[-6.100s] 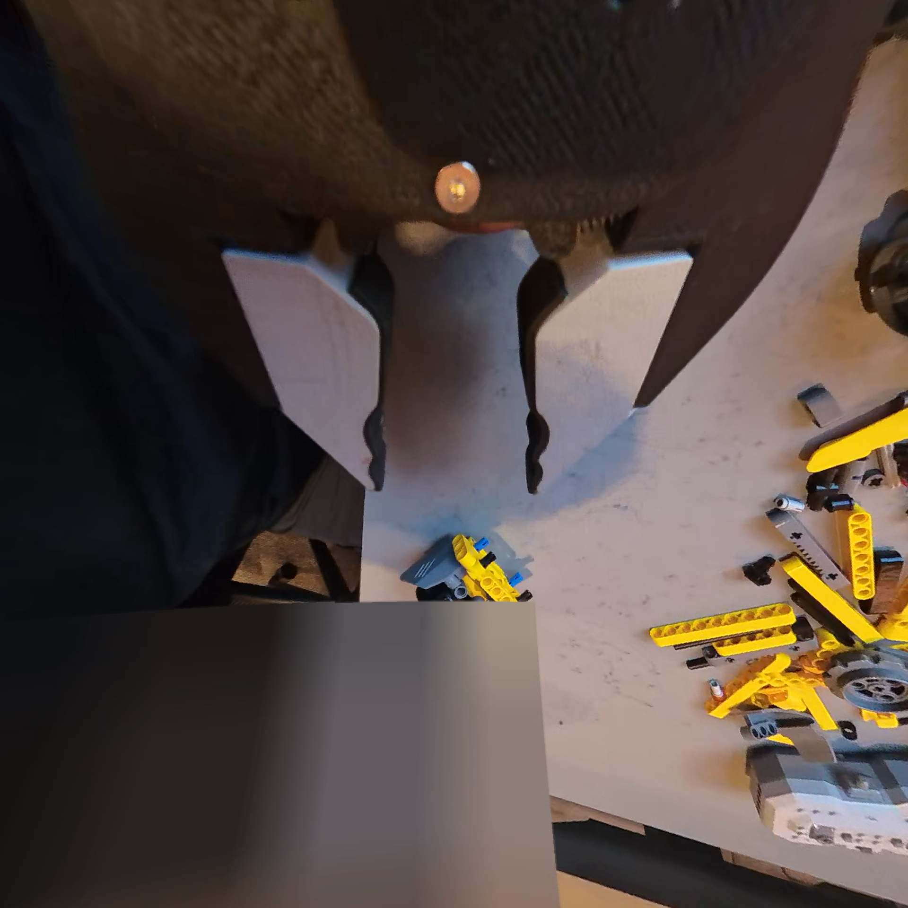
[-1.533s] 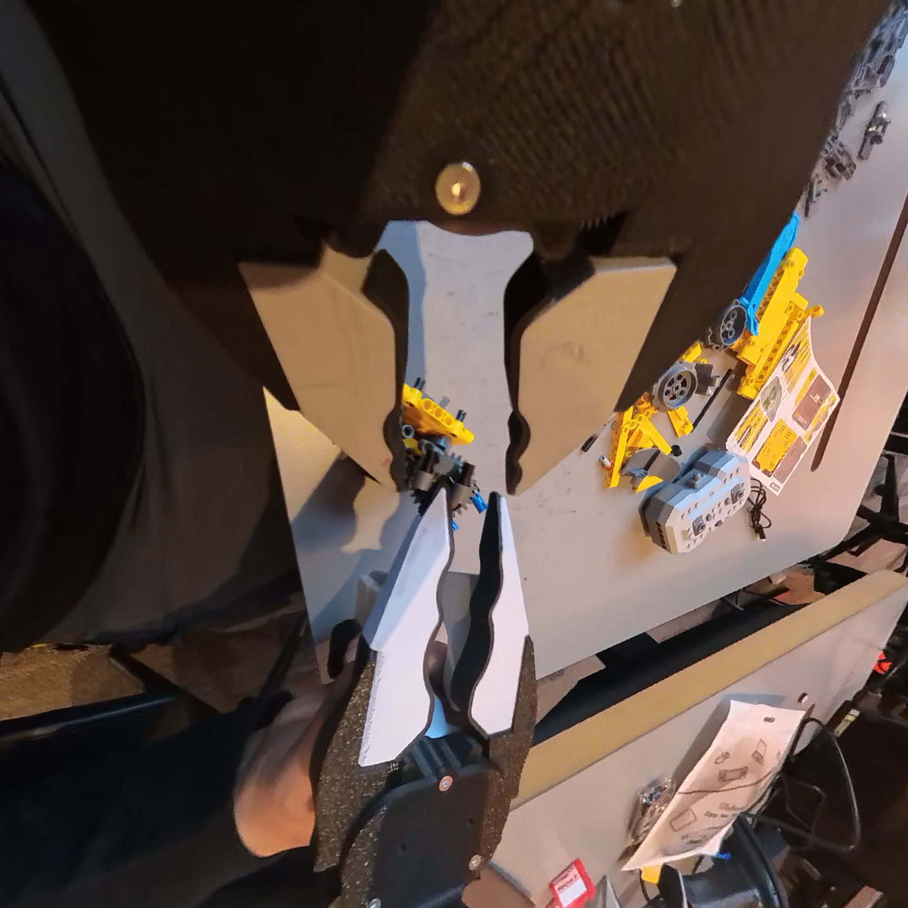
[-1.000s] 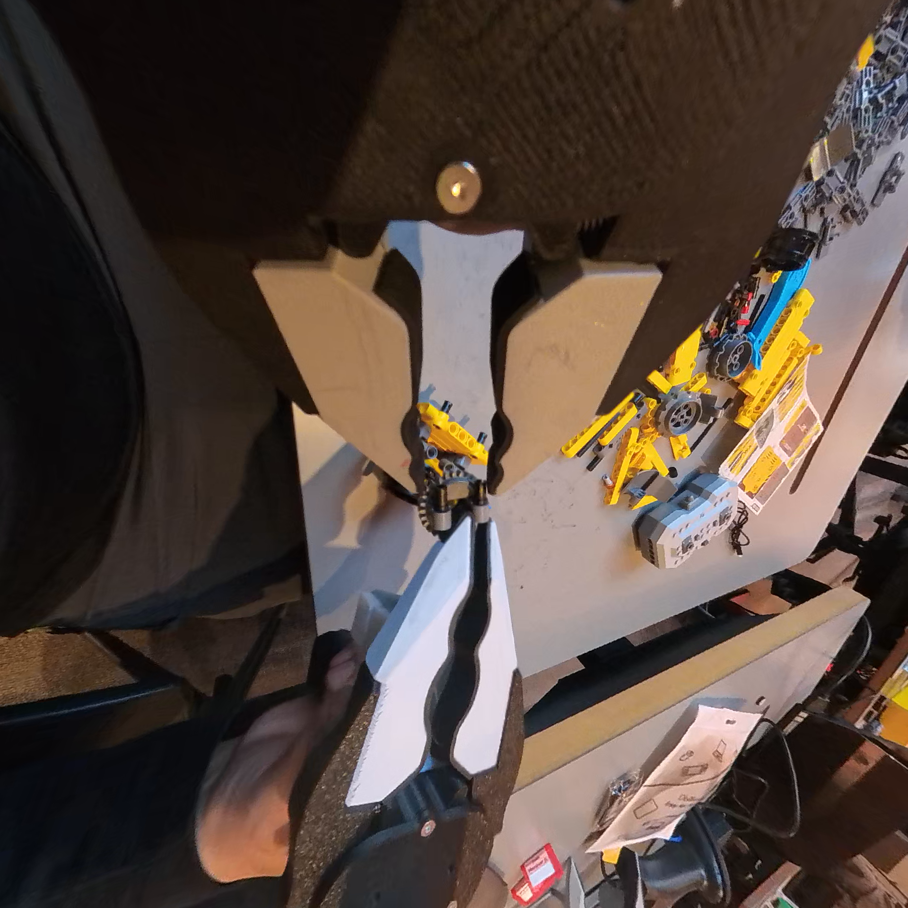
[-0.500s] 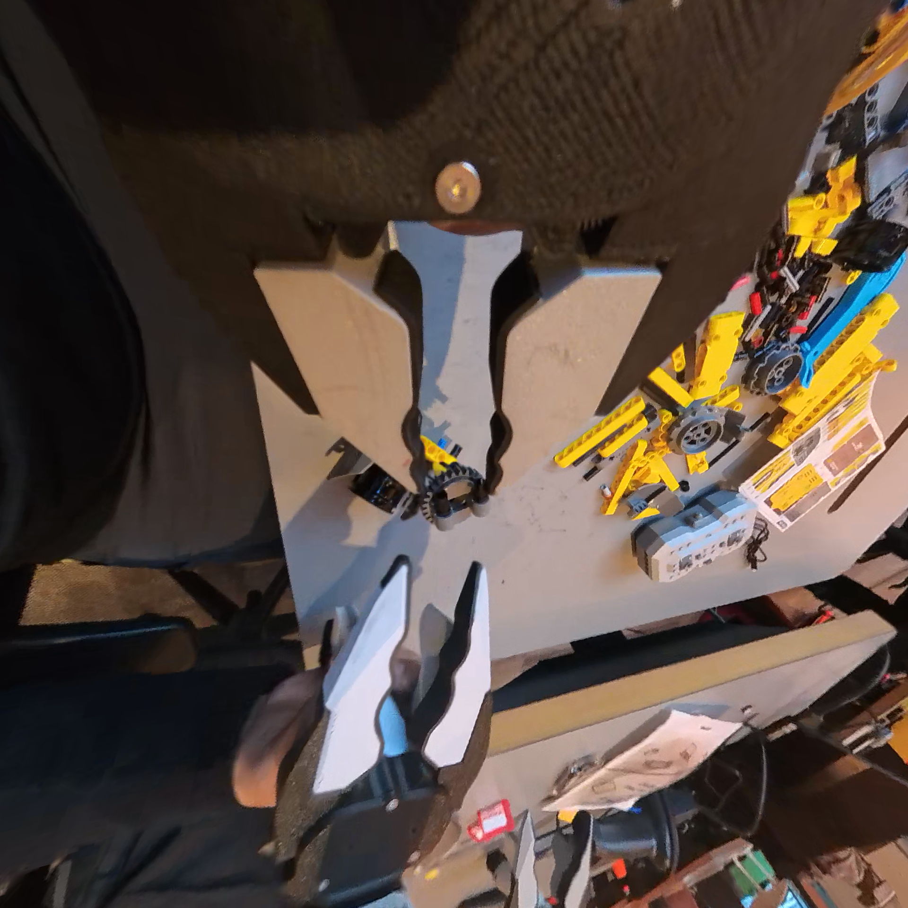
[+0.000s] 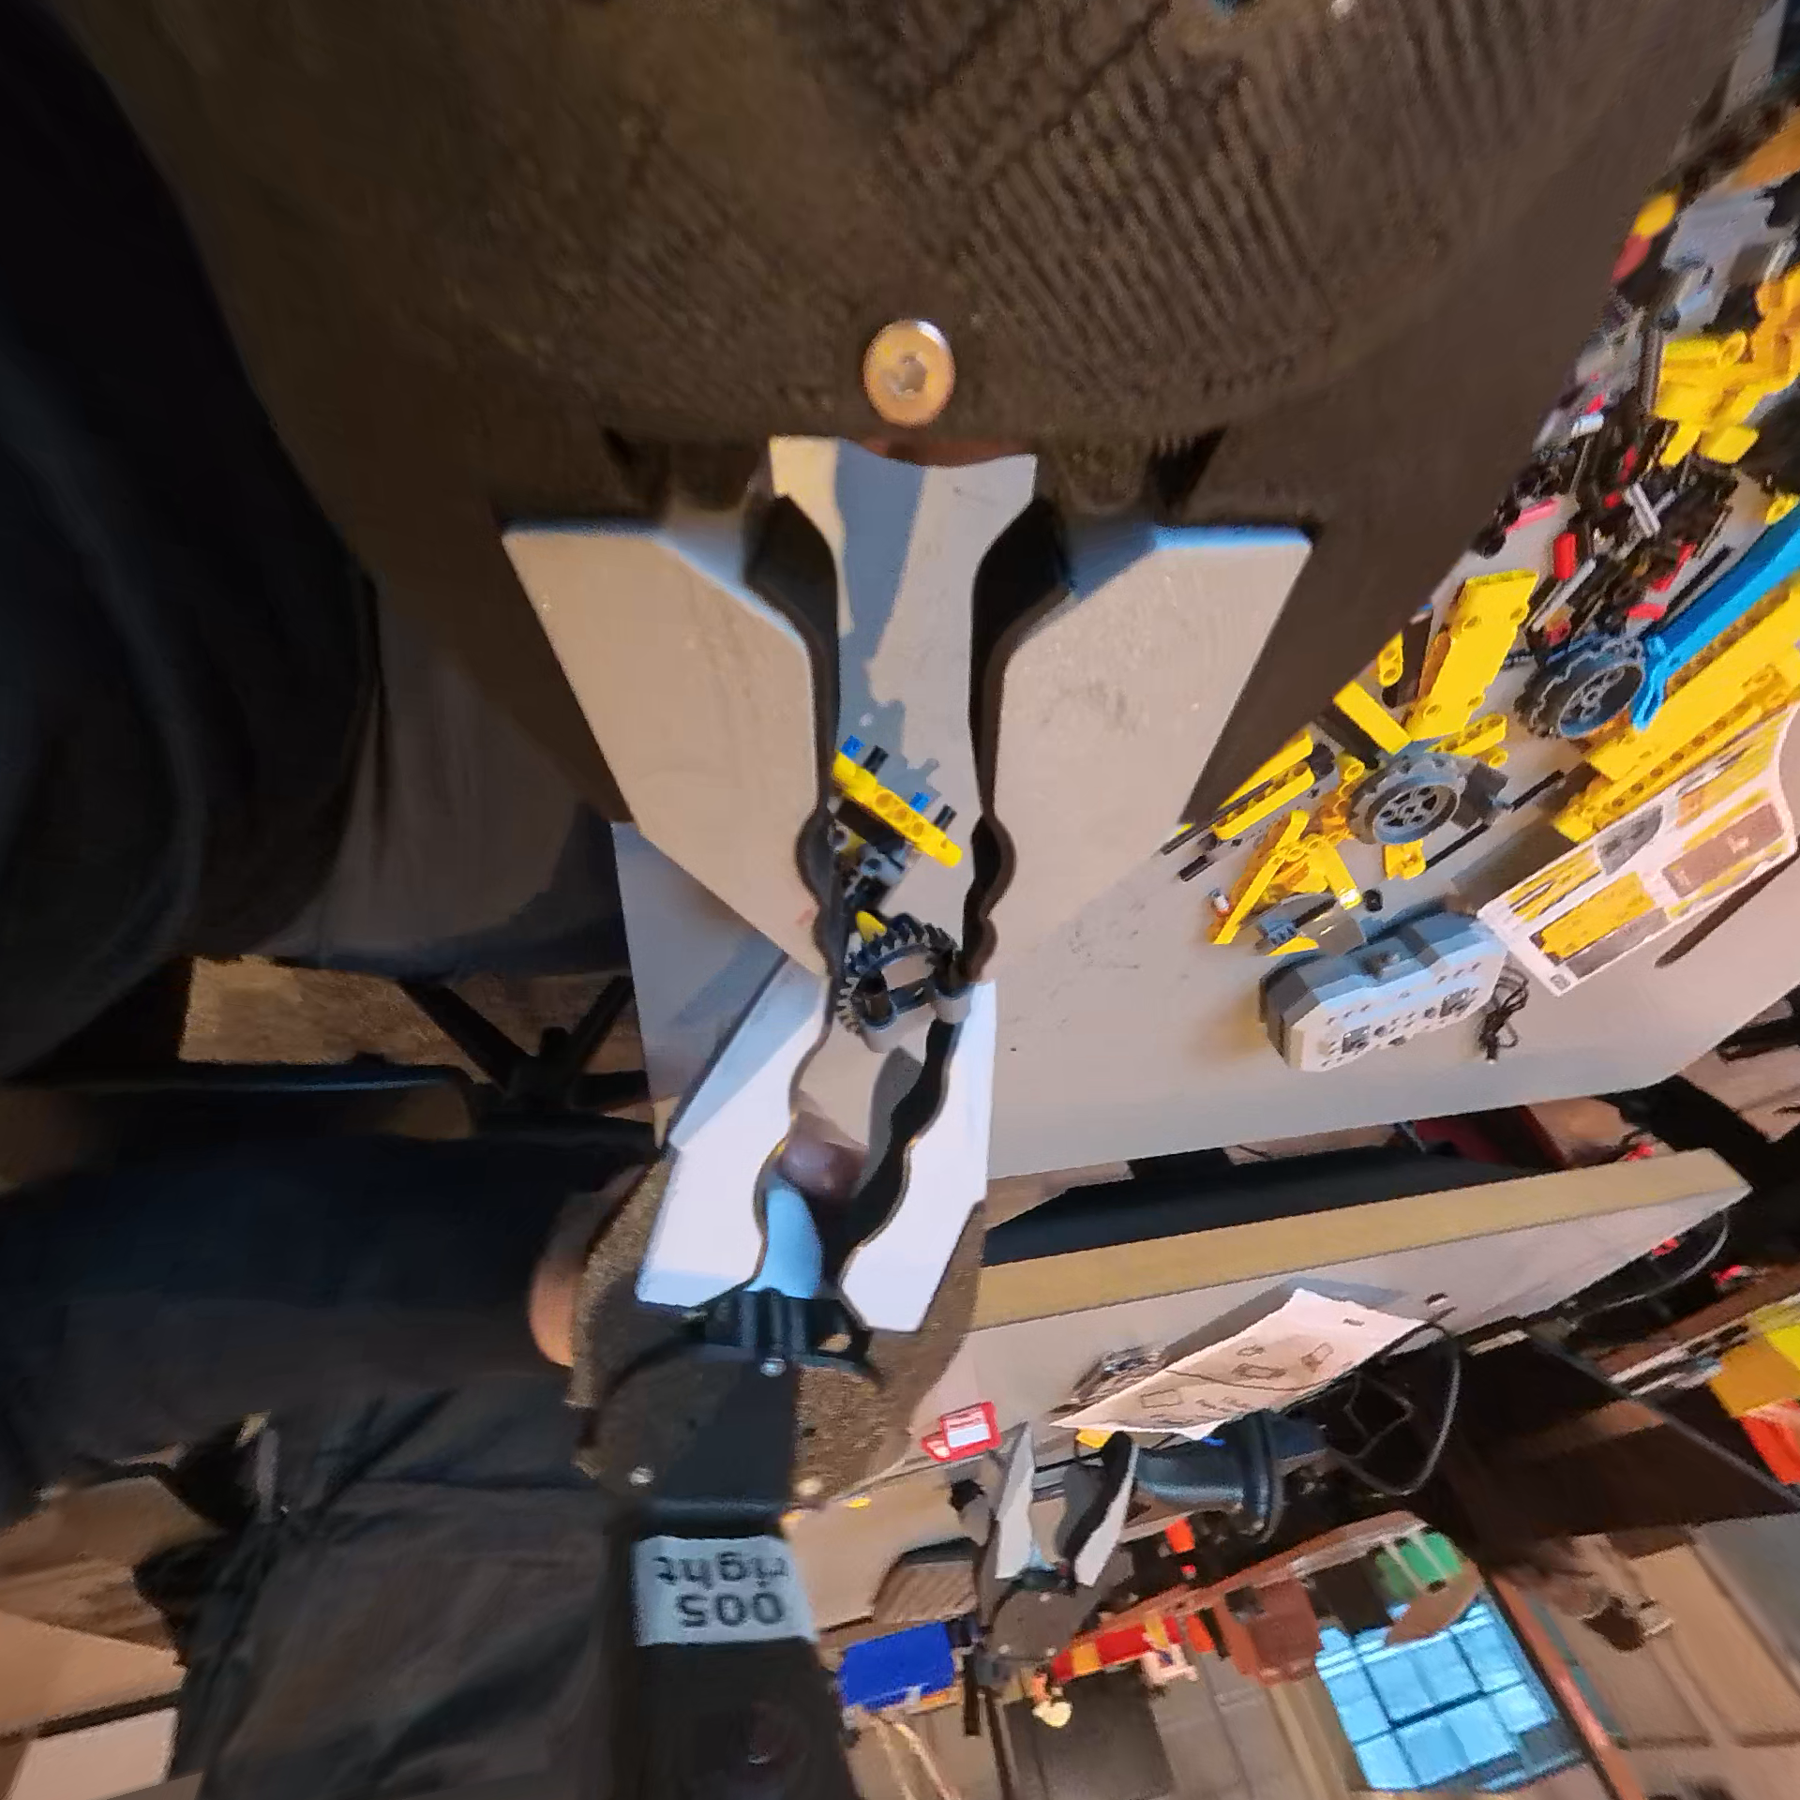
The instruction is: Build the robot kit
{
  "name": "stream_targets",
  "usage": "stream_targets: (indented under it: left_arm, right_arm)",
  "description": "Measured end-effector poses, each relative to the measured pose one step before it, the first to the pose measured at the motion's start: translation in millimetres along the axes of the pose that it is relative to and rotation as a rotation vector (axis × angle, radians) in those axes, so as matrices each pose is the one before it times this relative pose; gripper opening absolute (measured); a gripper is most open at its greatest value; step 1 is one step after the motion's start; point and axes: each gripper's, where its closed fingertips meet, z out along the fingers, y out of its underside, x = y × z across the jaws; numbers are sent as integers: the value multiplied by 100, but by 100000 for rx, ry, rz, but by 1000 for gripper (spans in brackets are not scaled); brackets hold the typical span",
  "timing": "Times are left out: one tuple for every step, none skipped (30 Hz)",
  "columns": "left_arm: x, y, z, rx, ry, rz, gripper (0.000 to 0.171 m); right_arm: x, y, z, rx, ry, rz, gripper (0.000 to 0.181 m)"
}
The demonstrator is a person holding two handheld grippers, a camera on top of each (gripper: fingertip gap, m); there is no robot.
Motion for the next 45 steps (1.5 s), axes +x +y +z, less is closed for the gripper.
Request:
stream_targets:
  left_arm:
    - [-287, 136, 77, -647, -2461, -2275, 21]
    - [-304, 215, 105, -1465, -2234, -2336, 21]
    - [-312, 179, 124, -1384, -2159, -2467, 21]
    - [-269, 104, 145, -1003, -2121, -3276, 21]
    - [-235, 71, 161, -635, -2000, -3714, 21]
    - [-160, 30, 146, -262, -1678, -3808, 21]
    - [-155, -22, 127, -97, -1584, -3915, 21]
    - [-73, 14, 138, -497, -1109, -3404, 21]
    - [-88, 17, 145, -583, -1148, -2995, 21]
    - [-96, 48, 171, -867, -1350, -3322, 21]
    - [-34, 35, 183, -703, -1103, -4271, 21]
    - [-17, 39, 146, -515, -854, -3749, 21]
    - [10, 103, 104, -740, -565, -2531, 21]
    - [40, 136, 48, -943, 21, -1392, 21]
    - [116, 81, -24, -491, 920, -254, 21]
    - [114, -17, -88, 215, 1110, -320, 22]
    - [-58, -89, -102, 616, 267, -1045, 24]
    - [-13, -133, -95, 747, 771, -1547, 29]
    - [83, -54, -44, 287, 1563, -1628, 30]
    - [109, 104, 46, -657, 1888, -1567, 32]
    - [98, 292, 130, -1808, 1771, -1531, 37]
    - [80, 297, 122, -1686, 1326, -1006, 40]
    - [85, 133, 50, -327, 1205, -205, 39]
    - [91, 10, -41, 211, 1127, 296, 31]
    - [-243, 5, -72, -20, -1140, 715, 25]
    - [26, 48, -79, -390, 833, 1695, 24]
    - [61, 69, -58, -806, 1087, 735, 24]
    - [67, 13, -69, -388, 1204, 229, 24]
    - [86, -45, -71, 24, 1175, -91, 24]
    - [98, -59, -59, 161, 1325, -180, 24]
    - [116, -85, -119, 267, 1447, 279, 24]
    - [132, -180, -185, 789, 1381, 922, 24]
    - [160, -264, -265, 1261, 1368, 1698, 24]
    - [116, -265, -316, 1052, 928, 2445, 24]
    - [-128, -130, -325, 96, -658, 2553, 24]
    - [-279, -15, -313, -636, -1351, 2127, 24]
    - [-225, -34, -270, -346, -767, 1158, 24]
    - [-90, -104, -241, 275, 162, 96, 24]
    - [-83, -174, -199, 964, 147, -498, 24]
    - [-80, -179, -132, 1238, 66, -905, 24]
    - [-92, -73, -39, 644, 21, -1448, 24]
    - [-116, 49, 49, -14, -203, -1778, 24]
    - [-209, 79, 105, -85, -721, -2301, 24]
    - [-364, 71, 122, 53, -1485, -3662, 24]
    - [-392, 29, 127, 323, -1196, -4976, 25]
  right_arm:
    - [298, 36, 56, -271, 3555, 1438, 30]
    - [346, 130, 75, -888, 3881, 1340, 30]
    - [375, 106, 57, -934, 4258, 656, 30]
    - [369, 64, 35, -755, 4493, -27, 30]
    - [333, 42, 11, -760, 4630, -409, 30]
    - [284, 48, 13, -761, 4658, -744, 30]
    - [253, 39, -7, -666, 4771, -1008, 30]
    - [233, 65, -19, -762, 4662, -1353, 30]
    - [235, 63, -40, -832, 4624, -1927, 29]
    - [285, 34, -67, -759, 4815, -2530, 29]
    - [270, 43, -66, -882, 4743, -3533, 29]
    - [213, 58, -51, -1009, 4391, -4515, 29]
    - [143, 60, -45, -965, 3753, -4644, 29]
    - [5, 71, -34, -897, 2339, -3889, 29]
    - [-137, 72, -10, -672, 725, -2580, 29]
    - [-169, 37, -25, -133, -57, -1056, 29]
    - [-103, 31, -22, 102, -27, 36, 29]
    - [-144, 56, -10, 49, -458, 232, 29]
    - [-186, 13, -1, 144, -741, -47, 29]
    - [-92, -39, -24, 308, 3, -510, 29]
    - [12, -101, -50, 415, 893, -870, 29]
    - [-32, -136, -42, 357, 527, -890, 29]
    - [-71, -67, -2, -130, 151, -723, 29]
    - [-71, 24, 10, -391, 140, -696, 29]
    - [-140, -31, 0, 292, -258, -431, 29]
    - [-103, -27, -22, 365, -220, -87, 29]
    - [-93, -46, -33, 489, -232, 71, 29]
    - [-45, -75, -52, 731, -142, 127, 29]
    - [-3, -95, -69, 913, 64, 92, 29]
    - [17, -132, -90, 1039, 110, 85, 29]
    - [11, -147, -104, 1142, 6, 85, 29]
    - [52, -143, -122, 1199, 164, 203, 29]
    - [81, -109, -150, 1102, 44, 578, 30]
    - [-38, -102, -168, 1177, -1079, 1057, 33]
    - [-71, -99, -196, 1205, -1633, 1508, 36]
    - [62, -41, -203, 912, -881, 1645, 38]
    - [151, 23, -202, 625, -324, 1457, 41]
    - [164, 91, -183, 398, -242, 1264, 41]
    - [248, 150, -163, 112, 358, 1223, 42]
    - [255, 193, -124, -139, 520, 1284, 43]
    - [100, 166, -109, -57, -133, 1434, 44]
    - [-5, 127, -103, 207, -404, 1477, 45]
    - [-56, 101, -82, 269, -327, 912, 47]
    - [-59, 116, -66, 18, 34, -163, 47]
    - [37, 127, -51, -205, 833, -1127, 48]
